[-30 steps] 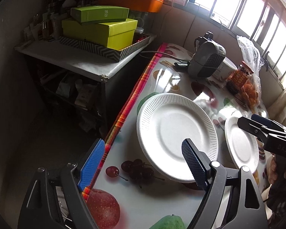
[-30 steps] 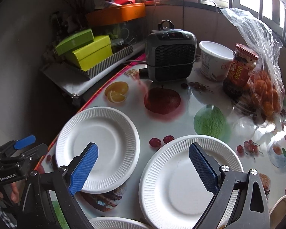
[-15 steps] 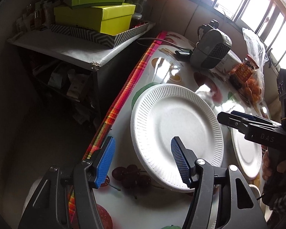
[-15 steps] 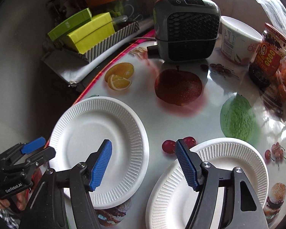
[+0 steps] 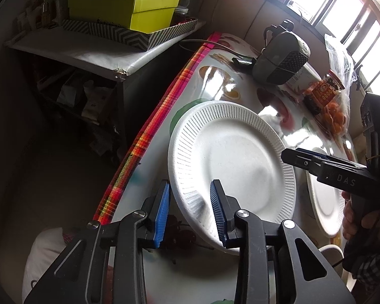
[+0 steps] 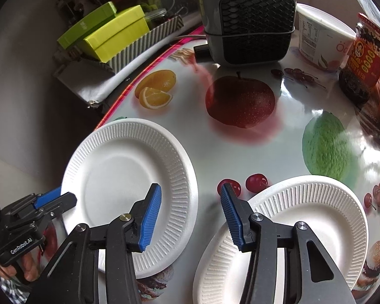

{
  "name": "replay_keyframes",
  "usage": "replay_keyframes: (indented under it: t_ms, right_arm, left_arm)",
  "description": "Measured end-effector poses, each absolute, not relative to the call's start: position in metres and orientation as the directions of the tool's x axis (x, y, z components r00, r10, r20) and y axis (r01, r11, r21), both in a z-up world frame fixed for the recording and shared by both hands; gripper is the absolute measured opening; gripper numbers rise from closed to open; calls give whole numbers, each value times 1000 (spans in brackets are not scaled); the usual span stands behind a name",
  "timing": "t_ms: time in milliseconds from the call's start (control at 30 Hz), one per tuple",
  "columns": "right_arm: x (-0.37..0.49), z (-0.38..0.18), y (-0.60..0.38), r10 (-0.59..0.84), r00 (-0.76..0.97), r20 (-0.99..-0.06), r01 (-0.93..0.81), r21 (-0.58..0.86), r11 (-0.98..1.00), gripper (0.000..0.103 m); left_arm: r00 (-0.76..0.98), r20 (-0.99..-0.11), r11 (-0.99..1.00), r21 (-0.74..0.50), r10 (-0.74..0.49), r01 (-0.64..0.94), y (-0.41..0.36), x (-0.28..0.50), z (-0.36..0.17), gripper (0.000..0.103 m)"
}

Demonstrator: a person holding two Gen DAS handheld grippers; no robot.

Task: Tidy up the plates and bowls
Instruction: 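Close the left tool on the plate rim and lift the plate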

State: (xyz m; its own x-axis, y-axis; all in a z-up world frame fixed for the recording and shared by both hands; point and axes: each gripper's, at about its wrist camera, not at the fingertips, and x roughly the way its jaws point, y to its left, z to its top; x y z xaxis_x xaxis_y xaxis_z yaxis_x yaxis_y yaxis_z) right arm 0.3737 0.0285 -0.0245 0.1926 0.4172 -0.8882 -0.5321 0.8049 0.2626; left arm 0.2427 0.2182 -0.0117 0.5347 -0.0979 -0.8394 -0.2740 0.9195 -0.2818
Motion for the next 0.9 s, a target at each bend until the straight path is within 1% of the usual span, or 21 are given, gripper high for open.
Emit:
replay_keyframes:
  t_ms: [33, 67, 100, 200, 233, 267, 400, 500, 900]
  right_arm:
    - [374, -25, 29, 418, 189, -889, -534, 265, 803, 44]
    - [374, -26, 29, 417, 187, -890, -535, 264, 803, 42]
    - [374, -26, 28, 416, 185, -890, -536, 263, 802, 40]
    - [374, -28, 30, 418, 176, -891, -538, 269, 799, 32]
    - [374, -29, 30, 418, 176, -891, -540, 267, 798, 26]
    - [373, -28, 31, 417, 175, -892, -543, 266, 797, 23]
    - [372, -27, 31, 419, 175, -891, -550, 264, 792, 23]
    - [373, -26, 30, 422, 177, -889, -549, 267, 792, 20]
    - [366, -7, 23, 469, 186, -863, -535, 312, 785, 20]
  left_arm:
    - [533, -840, 920, -280, -96, -275, 218, 243, -12, 33]
    - [531, -842, 920, -278, -95, -276, 218, 243, -13, 29]
    - [529, -843, 921, -276, -95, -274, 217, 244, -13, 28]
    - [526, -845, 925, -268, -92, -270, 215, 244, -14, 27]
    - [526, -845, 925, -268, -92, -269, 215, 244, -14, 27]
    - [527, -845, 925, -267, -91, -269, 215, 244, -14, 27]
    - [529, -844, 925, -266, -88, -272, 216, 244, -14, 26]
    - [529, -845, 925, -263, -84, -273, 216, 243, -13, 26]
    - [549, -832, 926, -262, -75, -270, 216, 235, 0, 26]
